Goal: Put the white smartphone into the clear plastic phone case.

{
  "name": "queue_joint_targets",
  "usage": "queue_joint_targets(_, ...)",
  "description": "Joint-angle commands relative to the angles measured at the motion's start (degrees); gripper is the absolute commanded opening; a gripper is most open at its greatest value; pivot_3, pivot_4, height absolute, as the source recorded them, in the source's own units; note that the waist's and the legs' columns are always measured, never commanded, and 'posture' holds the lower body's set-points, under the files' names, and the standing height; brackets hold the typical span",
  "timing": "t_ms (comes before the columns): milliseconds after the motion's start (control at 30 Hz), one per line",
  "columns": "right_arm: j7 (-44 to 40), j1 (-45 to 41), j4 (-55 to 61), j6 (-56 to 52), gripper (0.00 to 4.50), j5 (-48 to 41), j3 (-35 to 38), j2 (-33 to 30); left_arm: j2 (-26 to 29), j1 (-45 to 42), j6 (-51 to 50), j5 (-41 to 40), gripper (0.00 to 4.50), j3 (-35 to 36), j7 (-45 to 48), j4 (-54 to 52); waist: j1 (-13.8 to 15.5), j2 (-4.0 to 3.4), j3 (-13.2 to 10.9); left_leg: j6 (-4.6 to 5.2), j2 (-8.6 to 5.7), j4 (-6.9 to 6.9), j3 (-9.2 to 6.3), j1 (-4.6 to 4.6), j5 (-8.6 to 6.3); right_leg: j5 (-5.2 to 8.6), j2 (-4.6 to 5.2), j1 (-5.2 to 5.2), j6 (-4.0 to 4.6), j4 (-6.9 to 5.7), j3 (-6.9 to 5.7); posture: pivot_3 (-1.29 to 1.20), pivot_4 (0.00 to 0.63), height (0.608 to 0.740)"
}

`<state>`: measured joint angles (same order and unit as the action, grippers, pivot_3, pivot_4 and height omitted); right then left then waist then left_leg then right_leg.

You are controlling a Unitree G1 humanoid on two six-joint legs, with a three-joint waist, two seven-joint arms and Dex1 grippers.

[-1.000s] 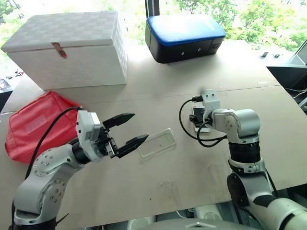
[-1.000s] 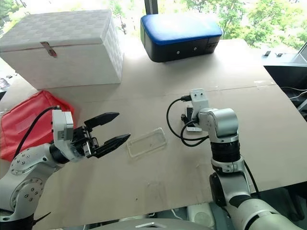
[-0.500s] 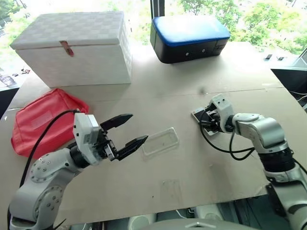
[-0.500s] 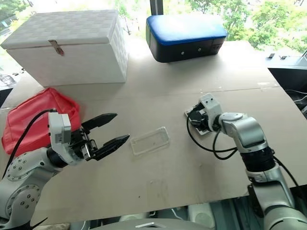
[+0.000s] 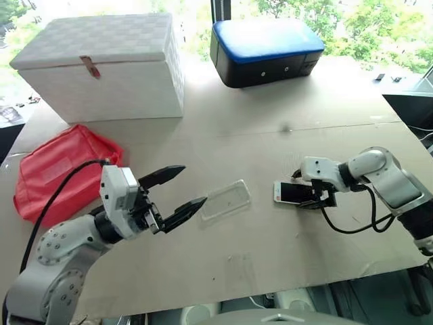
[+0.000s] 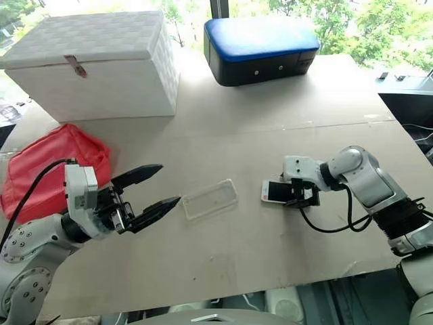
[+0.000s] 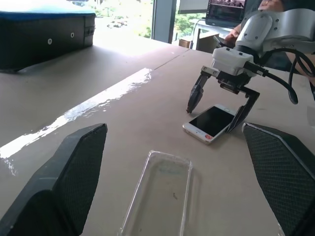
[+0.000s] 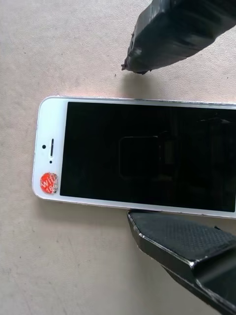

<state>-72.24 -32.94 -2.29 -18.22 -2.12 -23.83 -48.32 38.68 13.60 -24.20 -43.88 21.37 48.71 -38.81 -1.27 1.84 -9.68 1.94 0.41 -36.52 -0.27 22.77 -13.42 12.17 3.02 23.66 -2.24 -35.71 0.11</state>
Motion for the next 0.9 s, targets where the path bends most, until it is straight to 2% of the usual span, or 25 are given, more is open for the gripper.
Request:
queue_joint_targets(33,-0.3,4.2,3.3,-1.5,4.42,2.0,0.7,-3.6,1.0,0.6,2.1,0.8,4.5,0.4,2.1,0.0,0.5,-0.04,0.0,0.0,0.0,0.0,0.0,0.0,0.0,0.0,0.03,0.0,0.0,0.0,0.0,0.0,0.15,0.74)
queue_joint_targets(167,-0.5,8.5,6.9,-4.5,4.42,0.8,3.5,-6.3,1.8,2.3,2.3,1.0,4.5,-0.5,5.3,1.2,1.6,-0.08,0.0,-0.11,-0.08,-0.01,0.03,0.12,-0.06,-0.08,0.11,0.02,0.17,0.05,-0.06,0.0,0.15,0.74)
queue_joint_targets(267,0.1,10.3,7.0,-6.1,3.61,1.7,3.1,-6.1,3.1,2.5,1.6,1.9,4.5,-1.8,6.7,2.4,2.2,-0.03,0.0,-0.14,-0.1,-0.06,0.07,0.15,-0.09,-0.08,0.12,0.0,0.16,0.15,-0.05,0.0,0.15,0.74)
queue_joint_targets(333,1.2,10.4,6.7,-7.3,2.79,1.6,3.4,-5.1,3.9,2.2,0.9,2.7,4.5,-2.2,6.6,3.5,2.1,0.03,0.0,-0.14,-0.1,-0.1,0.04,0.14,-0.09,-0.07,0.13,0.0,0.15,0.16,-0.09,0.0,0.15,0.74)
queue_joint_targets(467,3.0,10.1,3.8,-3.9,2.77,1.3,5.4,-3.6,4.8,2.3,2.5,4.0,4.5,-3.0,9.4,5.9,2.1,0.13,0.1,-0.14,-0.04,-0.21,0.02,0.11,-0.09,0.03,0.15,-0.02,-0.04,0.13,-0.15,0.0,0.15,0.74)
queue_joint_targets(567,1.3,9.2,5.9,-2.0,2.77,-4.2,9.1,-1.1,4.8,4.5,4.7,6.7,4.5,-3.4,11.0,7.8,1.9,0.16,0.1,-0.14,0.02,-0.28,0.03,0.1,-0.09,0.03,0.23,-0.02,-0.04,0.11,-0.24,0.0,0.15,0.74)
queue_joint_targets(633,0.7,6.7,9.2,-4.9,2.77,-7.4,10.0,1.1,3.5,6.1,5.5,7.9,4.5,-3.4,9.8,8.4,1.6,0.11,0.1,-0.14,0.04,-0.28,0.09,0.1,-0.09,0.02,0.4,-0.01,-0.04,0.06,-0.27,0.0,0.15,0.74)
queue_joint_targets(733,-0.2,2.5,13.1,-7.0,2.77,-7.8,7.9,3.7,-0.5,7.8,13.0,9.7,4.5,-3.1,11.5,10.7,0.7,-0.26,-0.2,-0.14,0.05,-0.25,0.12,0.13,-0.09,-0.08,0.52,0.06,0.13,-0.06,-0.39,0.0,0.15,0.74)
queue_joint_targets(900,-0.8,-4.1,11.9,-6.0,2.77,-2.6,0.2,7.7,1.8,8.8,10.3,3.4,4.5,-0.2,17.6,12.4,0.9,-0.32,-0.2,-0.16,0.05,-0.16,-0.05,0.23,-0.1,-0.08,0.41,0.14,0.26,-0.07,-0.61,0.0,0.15,0.74)
